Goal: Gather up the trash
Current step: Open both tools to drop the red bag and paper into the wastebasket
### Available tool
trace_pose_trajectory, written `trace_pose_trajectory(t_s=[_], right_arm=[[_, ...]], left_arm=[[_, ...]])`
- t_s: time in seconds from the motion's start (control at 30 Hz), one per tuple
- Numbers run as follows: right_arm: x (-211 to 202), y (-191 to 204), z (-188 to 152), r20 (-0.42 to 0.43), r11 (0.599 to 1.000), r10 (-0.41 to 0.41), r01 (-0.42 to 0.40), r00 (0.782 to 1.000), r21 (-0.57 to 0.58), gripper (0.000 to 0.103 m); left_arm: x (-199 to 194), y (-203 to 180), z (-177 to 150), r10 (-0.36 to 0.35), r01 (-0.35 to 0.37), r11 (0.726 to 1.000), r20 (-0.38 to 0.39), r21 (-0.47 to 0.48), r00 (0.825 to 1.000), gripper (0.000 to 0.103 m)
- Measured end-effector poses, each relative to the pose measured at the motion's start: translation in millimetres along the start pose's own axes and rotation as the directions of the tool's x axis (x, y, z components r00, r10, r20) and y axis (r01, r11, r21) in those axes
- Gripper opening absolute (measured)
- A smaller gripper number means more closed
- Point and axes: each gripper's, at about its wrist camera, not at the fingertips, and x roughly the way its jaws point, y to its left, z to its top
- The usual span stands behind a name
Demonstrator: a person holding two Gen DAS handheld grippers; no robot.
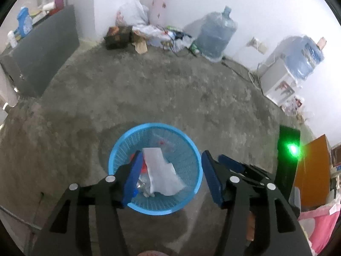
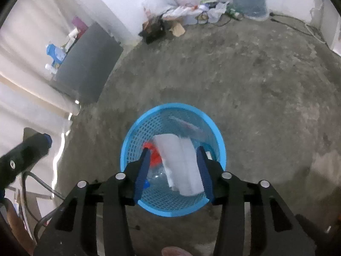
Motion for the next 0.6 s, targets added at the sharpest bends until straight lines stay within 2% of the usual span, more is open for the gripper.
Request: trace_pose_trajectory(t_s=[0.23, 0.43, 0.57, 0.6], right_arm=[[-40, 11, -8, 0.057, 0.998, 0.006, -0.002, 0.998, -0.069, 0.047], [-75, 36, -15, 0.097, 0.983, 0.044, -0.026, 0.994, -0.181, 0.051], [-88, 61, -19, 0.095, 0.965, 0.077, -0.050, 0.992, -0.258, 0.051], [-91, 72, -21, 0.092, 0.955, 0.091, -0.060, 0.992, -0.289, 0.051]], left_arm=[[-62, 1, -8, 0.041, -0.041, 0.999, 0.109, 0.004, 0.993, 0.064], [-129, 16, -37, 0.086, -0.078, 0.996, 0.201, -0.044, 0.976, 0.066], [-179, 34, -65, 0.137, -0.115, 0.989, 0.281, -0.095, 0.950, 0.066], [-194, 41, -74, 0.161, -0.130, 0.985, 0.306, -0.117, 0.938, 0.066]])
